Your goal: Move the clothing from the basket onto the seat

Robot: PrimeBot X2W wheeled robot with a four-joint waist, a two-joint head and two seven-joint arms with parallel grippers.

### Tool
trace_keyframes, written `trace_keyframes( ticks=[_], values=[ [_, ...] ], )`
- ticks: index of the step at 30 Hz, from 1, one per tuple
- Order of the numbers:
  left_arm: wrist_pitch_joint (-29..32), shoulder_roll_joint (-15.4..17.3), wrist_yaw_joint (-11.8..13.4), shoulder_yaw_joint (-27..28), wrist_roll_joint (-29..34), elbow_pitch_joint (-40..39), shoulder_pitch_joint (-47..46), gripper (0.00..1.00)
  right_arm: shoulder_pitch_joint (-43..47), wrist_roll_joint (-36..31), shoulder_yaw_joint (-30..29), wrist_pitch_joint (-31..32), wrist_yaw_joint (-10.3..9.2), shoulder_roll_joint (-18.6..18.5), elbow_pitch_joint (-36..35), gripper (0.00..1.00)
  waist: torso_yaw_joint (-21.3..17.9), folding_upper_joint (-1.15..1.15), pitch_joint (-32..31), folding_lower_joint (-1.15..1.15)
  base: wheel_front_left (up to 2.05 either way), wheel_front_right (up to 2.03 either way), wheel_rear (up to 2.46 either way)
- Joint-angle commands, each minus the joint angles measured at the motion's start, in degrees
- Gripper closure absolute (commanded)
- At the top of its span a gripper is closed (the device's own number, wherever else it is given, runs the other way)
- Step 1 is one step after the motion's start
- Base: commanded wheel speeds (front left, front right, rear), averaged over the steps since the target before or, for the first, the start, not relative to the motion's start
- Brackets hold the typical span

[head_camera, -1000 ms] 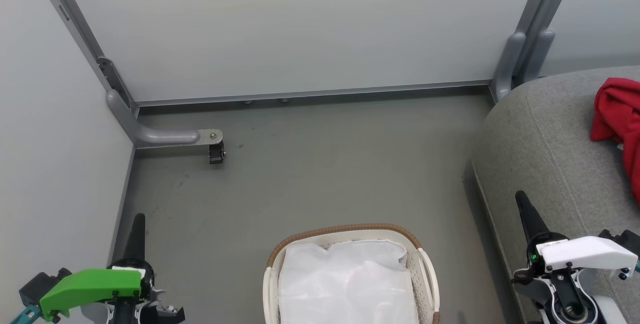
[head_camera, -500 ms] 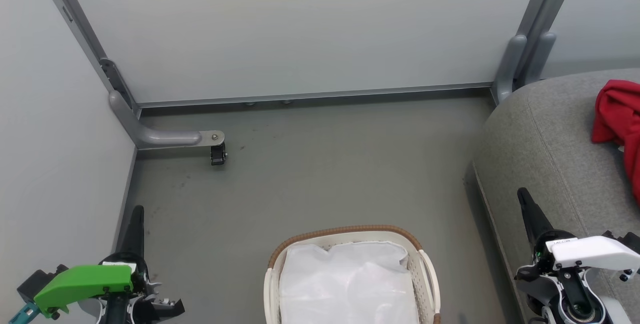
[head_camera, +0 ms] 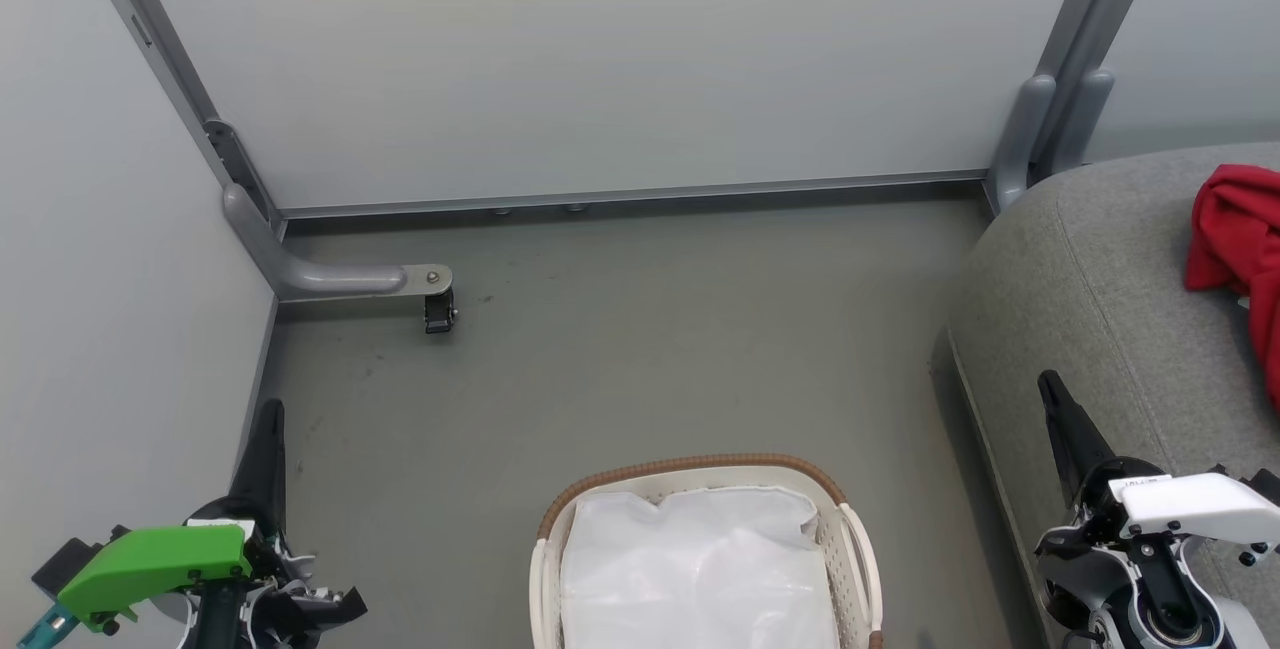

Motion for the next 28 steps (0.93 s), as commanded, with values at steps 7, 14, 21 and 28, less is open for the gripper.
trace_keyframes(
  ticks=[7,14,21,28],
  values=[
    [0.7,0.37,-0.36,0.29,-1.96,-0.49,-0.92,1.0,0.69,2.03,-0.3,0.58,-0.06,-0.36,-0.59,1.0,0.07,0.17,-0.1,0.0,0.0,0.0,0.0],
    [0.69,0.37,-0.32,0.28,-1.97,-0.48,-0.9,1.0,0.69,2.03,-0.29,0.58,-0.06,-0.36,-0.58,1.0,0.07,0.17,-0.1,0.0,0.0,0.0,0.0],
    [0.69,0.37,-0.32,0.28,-1.97,-0.49,-0.9,1.0,0.69,2.03,-0.29,0.58,-0.06,-0.36,-0.58,1.0,0.07,0.17,-0.1,0.0,0.0,0.0,0.0],
    [0.69,0.37,-0.32,0.27,-1.97,-0.49,-0.9,1.0,0.69,2.03,-0.28,0.57,-0.06,-0.36,-0.58,1.0,0.07,0.17,-0.1,0.0,0.0,0.0,0.0]
  ],
)
